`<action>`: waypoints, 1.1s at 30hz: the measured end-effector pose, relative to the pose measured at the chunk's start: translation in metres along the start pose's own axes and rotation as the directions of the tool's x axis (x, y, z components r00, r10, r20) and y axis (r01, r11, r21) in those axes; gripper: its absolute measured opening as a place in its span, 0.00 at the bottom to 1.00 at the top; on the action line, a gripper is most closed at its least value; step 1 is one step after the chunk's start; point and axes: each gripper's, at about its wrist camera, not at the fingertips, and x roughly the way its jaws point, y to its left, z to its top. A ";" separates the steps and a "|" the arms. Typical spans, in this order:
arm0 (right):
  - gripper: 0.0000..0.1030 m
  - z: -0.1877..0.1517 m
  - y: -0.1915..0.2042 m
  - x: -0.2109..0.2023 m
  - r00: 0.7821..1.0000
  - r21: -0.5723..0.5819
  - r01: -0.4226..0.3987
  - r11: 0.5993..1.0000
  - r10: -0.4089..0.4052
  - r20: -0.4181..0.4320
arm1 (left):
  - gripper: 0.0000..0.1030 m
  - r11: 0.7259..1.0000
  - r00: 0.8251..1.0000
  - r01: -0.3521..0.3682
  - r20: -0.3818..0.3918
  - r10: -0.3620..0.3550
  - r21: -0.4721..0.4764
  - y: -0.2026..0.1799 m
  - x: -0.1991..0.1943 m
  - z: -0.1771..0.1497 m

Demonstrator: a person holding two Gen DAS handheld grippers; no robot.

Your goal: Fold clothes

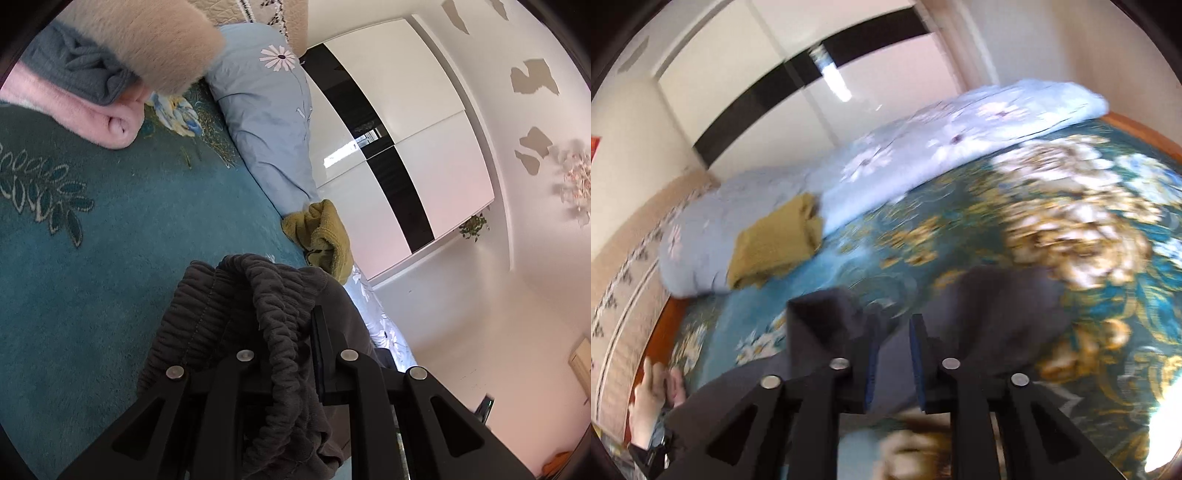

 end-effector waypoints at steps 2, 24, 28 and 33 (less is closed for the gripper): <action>0.33 0.001 0.022 0.027 0.998 -0.020 -0.029 0.999 0.028 -0.054 | 0.13 1.000 1.000 0.003 0.001 -0.003 -0.004 0.001 -0.001 0.000; 0.06 0.040 0.120 0.079 0.997 -0.059 -0.058 0.997 0.054 -0.059 | 0.13 0.998 0.998 0.041 -0.053 -0.044 -0.051 0.007 0.003 0.003; 0.04 0.053 0.097 -0.050 0.961 -0.098 -0.168 0.981 0.185 0.207 | 0.13 0.999 0.995 0.042 -0.086 -0.044 -0.021 0.001 0.006 0.000; 0.04 0.011 0.030 -0.110 0.969 -0.071 -0.099 0.993 0.112 0.219 | 0.13 1.000 0.993 0.014 -0.122 -0.011 0.024 -0.006 0.009 -0.007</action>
